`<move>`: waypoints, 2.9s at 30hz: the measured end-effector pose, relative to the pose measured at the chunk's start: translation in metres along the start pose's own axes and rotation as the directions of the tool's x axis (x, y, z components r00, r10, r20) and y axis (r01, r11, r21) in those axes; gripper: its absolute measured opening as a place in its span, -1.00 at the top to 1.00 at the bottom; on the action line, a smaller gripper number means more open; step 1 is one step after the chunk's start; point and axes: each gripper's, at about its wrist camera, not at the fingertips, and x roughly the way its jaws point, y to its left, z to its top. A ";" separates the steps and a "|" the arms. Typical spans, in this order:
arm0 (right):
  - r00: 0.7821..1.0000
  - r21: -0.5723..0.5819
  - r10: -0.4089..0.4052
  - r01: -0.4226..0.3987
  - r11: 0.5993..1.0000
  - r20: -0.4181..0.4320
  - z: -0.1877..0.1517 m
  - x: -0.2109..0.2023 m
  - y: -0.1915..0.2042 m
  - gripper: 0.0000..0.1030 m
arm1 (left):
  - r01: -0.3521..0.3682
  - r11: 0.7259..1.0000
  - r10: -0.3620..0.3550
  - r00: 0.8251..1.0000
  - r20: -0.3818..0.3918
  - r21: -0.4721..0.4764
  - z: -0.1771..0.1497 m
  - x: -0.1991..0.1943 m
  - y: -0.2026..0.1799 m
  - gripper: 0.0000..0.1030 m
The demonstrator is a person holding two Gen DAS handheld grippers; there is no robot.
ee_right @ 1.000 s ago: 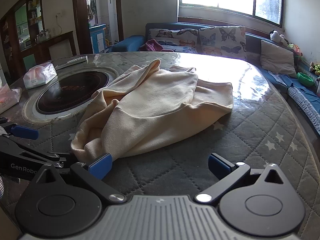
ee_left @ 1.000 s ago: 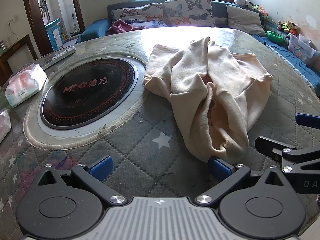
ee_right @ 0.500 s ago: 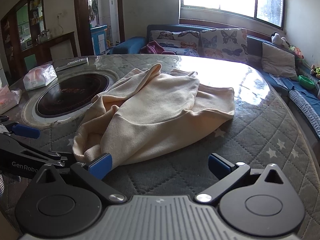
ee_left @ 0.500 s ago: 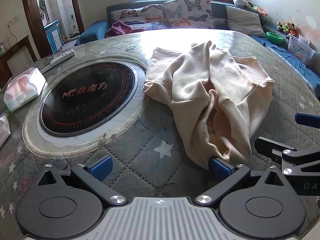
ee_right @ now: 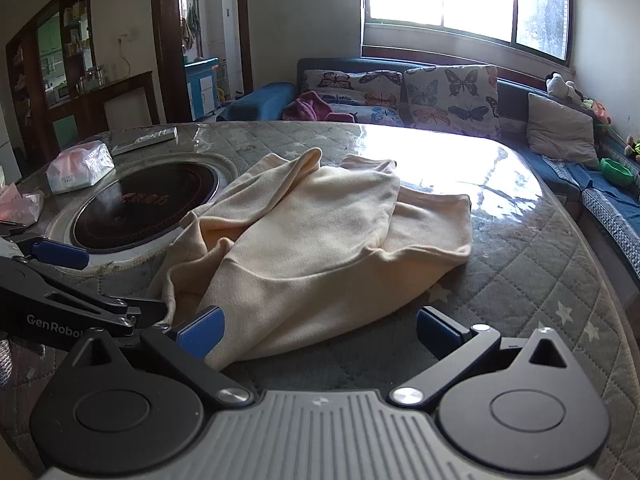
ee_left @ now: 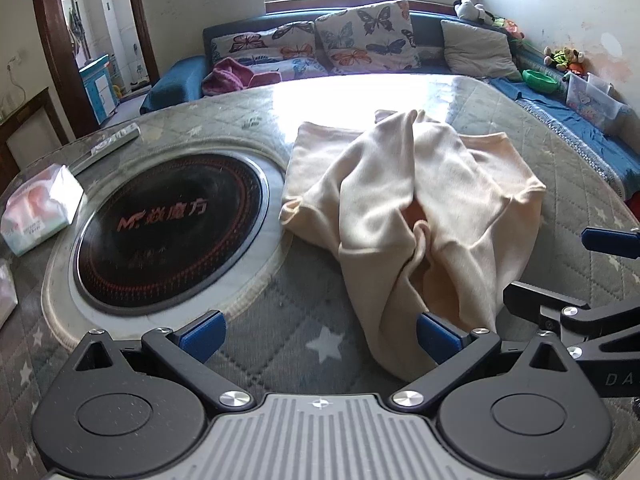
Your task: Fold clothes
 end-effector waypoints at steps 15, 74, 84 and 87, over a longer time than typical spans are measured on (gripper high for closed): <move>1.000 0.014 -0.015 0.015 1.000 0.003 0.019 0.017 -0.015 -1.00 | 0.029 1.000 -0.029 0.998 0.051 0.007 0.036 0.013 0.004 -1.00; 0.991 0.021 0.128 -0.128 0.992 -0.041 0.134 0.146 -0.043 -0.12 | 0.259 0.964 -0.250 0.960 0.123 -0.064 0.104 0.088 0.032 0.89; 0.973 -0.038 0.147 -0.157 0.987 -0.180 0.143 0.203 -0.016 0.41 | 0.268 0.960 -0.259 0.960 0.104 -0.082 0.099 0.098 0.034 0.87; 0.977 -0.084 0.118 -0.135 0.987 -0.178 0.140 0.202 -0.013 0.71 | 0.265 0.961 -0.256 0.961 0.103 -0.081 0.101 0.100 0.035 0.77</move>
